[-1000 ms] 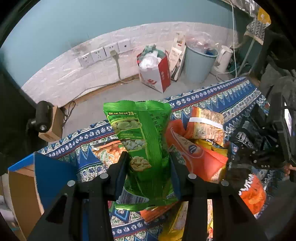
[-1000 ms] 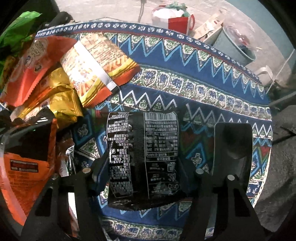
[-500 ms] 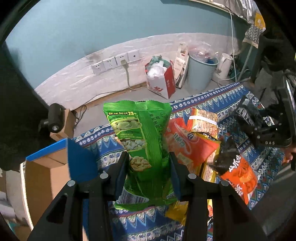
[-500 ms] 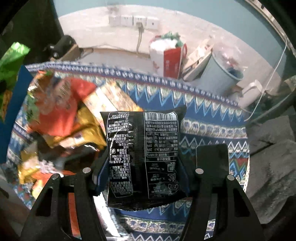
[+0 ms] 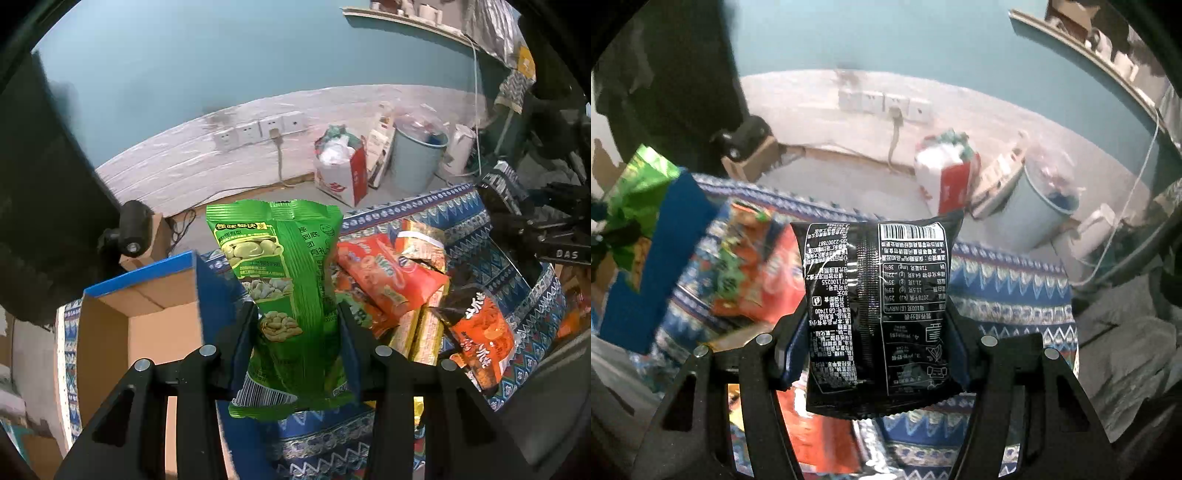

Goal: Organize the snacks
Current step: 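Carry the green bag with the left tool into the box while the right tool carries the black bag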

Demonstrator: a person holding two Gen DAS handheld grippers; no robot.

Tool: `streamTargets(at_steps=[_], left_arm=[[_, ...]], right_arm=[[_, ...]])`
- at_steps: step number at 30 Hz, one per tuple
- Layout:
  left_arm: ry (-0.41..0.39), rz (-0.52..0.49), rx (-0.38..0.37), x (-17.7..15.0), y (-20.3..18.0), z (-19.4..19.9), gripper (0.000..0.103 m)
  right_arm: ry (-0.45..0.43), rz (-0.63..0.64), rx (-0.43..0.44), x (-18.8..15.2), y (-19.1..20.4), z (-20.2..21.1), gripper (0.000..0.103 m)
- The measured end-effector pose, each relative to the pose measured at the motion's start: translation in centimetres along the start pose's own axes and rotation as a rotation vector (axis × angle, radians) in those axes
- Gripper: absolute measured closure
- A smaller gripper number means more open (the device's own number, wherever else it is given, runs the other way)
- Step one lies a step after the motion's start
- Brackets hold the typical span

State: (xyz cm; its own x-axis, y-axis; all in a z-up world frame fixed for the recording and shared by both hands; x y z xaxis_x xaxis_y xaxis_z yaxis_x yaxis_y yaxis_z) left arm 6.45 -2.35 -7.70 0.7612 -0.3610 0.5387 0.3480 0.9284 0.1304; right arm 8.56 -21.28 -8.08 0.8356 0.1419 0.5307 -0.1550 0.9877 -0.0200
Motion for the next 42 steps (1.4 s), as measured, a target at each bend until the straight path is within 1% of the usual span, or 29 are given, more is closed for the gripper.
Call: streamTargets(at_steps=[7,13,18,28,42], left_arm=[[-0.013,0.044,0.016,-1.2,2.4,1.2,0.060],[-0.019,0.079,0.052,-2.4,4.6,2.0,0.060],[-0.015,0.119,0.063,-3.3,6.6,2.3,0.060],[0.000,0.195,0.107,-5.7,10.9,2.6,0.060],[0.055,0.303,0.140,-10.1,16.3,2.2,0.060]], right_arm=[[-0.060,0.022,0.039,2.1,3.3,2.0,0.041],[-0.087,0.052,0.077,3.7,6.8,2.7,0.041],[-0.100,0.087,0.116,5.0,10.2,2.8,0.041],[-0.099,0.148,0.188,7.2,16.7,1.6,0.041],[-0.061,0.243,0.277,9.1,25.6,-1.1,0.041]])
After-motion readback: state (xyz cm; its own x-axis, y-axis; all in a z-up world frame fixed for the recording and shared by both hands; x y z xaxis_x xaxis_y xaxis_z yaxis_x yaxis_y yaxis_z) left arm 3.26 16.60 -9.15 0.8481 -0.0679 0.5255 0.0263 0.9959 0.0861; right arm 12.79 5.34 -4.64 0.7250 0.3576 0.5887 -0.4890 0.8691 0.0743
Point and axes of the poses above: each gripper's, at about its wrist camera, not at the fingertips, and z roughly against the way its jaws point, y to its left, x to its top, the point moved 3 cm from there along -z, roughly the way its jaws point, and after that the axes turned 3 degrees about -z, right-handed, at the moved point
